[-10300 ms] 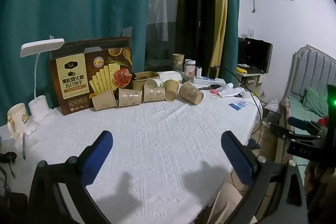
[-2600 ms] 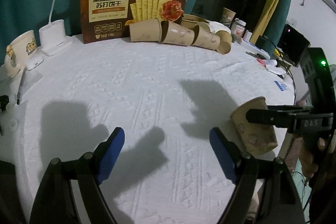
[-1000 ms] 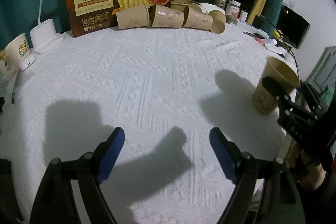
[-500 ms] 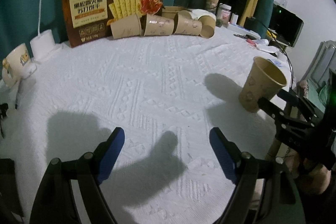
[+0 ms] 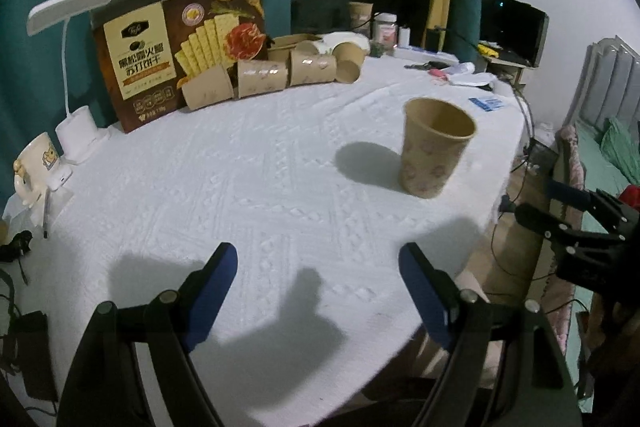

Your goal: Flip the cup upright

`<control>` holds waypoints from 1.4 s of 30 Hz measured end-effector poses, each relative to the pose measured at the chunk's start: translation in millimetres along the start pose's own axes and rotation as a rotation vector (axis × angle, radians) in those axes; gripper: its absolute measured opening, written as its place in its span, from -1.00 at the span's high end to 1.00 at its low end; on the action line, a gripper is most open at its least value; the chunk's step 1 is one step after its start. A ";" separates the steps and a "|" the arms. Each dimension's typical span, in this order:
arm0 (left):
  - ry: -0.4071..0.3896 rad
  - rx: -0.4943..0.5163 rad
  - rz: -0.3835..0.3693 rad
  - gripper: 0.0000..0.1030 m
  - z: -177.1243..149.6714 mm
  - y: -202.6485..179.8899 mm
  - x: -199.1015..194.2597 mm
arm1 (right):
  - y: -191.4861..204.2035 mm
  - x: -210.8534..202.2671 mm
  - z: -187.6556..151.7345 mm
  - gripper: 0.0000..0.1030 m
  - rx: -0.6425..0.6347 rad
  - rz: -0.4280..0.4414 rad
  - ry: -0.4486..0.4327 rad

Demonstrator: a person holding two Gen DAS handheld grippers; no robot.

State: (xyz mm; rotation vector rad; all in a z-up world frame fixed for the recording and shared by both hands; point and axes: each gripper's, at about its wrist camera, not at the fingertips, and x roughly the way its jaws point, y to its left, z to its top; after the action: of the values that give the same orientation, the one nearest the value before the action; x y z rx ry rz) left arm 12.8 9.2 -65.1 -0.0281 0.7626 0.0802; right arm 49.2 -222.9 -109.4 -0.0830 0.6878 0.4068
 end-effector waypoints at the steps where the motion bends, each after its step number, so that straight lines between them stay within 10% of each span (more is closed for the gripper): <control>1: -0.013 0.006 0.002 -0.61 0.1 -3.2 -4.5 | -1.8 -3.2 -0.6 -0.45 0.005 -0.002 0.000; 32: -0.546 0.138 -0.011 -0.89 42.0 -32.5 -144.0 | -0.8 -183.4 52.9 -0.45 -0.010 -0.040 -0.392; 42: -0.571 0.092 -0.019 -0.98 39.5 -8.5 -145.3 | 17.9 -174.5 64.2 -0.83 -0.026 -0.011 -0.390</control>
State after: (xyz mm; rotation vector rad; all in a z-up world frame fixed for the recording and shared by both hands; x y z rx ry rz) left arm -63.9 -6.1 63.8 0.0732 0.1948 0.0321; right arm -41.1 -252.1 51.6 -0.0299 0.2973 0.4071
